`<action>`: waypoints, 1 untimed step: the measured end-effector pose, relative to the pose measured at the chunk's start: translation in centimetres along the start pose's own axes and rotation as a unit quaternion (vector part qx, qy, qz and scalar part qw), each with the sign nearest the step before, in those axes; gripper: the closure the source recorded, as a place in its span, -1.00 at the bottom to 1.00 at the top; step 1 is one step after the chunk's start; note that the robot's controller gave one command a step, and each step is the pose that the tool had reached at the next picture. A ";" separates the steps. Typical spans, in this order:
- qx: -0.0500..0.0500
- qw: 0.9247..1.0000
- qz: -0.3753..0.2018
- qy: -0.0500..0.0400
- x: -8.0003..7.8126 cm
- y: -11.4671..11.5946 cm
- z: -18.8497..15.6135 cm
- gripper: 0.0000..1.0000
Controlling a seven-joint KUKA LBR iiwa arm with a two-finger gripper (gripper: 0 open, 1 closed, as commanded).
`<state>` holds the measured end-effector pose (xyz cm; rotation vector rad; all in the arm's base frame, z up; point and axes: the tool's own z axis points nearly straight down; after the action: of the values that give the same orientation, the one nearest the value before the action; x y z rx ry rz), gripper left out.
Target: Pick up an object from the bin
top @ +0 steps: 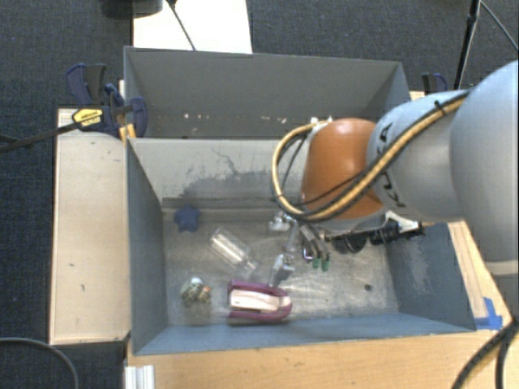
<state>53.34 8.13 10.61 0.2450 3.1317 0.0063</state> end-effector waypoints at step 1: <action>0.001 0.997 -0.077 -0.002 -4.5 -2.8 3.1 -1.00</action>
Offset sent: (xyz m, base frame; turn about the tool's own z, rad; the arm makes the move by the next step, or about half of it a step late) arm 0.0382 -0.0342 -0.0339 -0.1558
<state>57.37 4.70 7.46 0.0028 3.1362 0.0023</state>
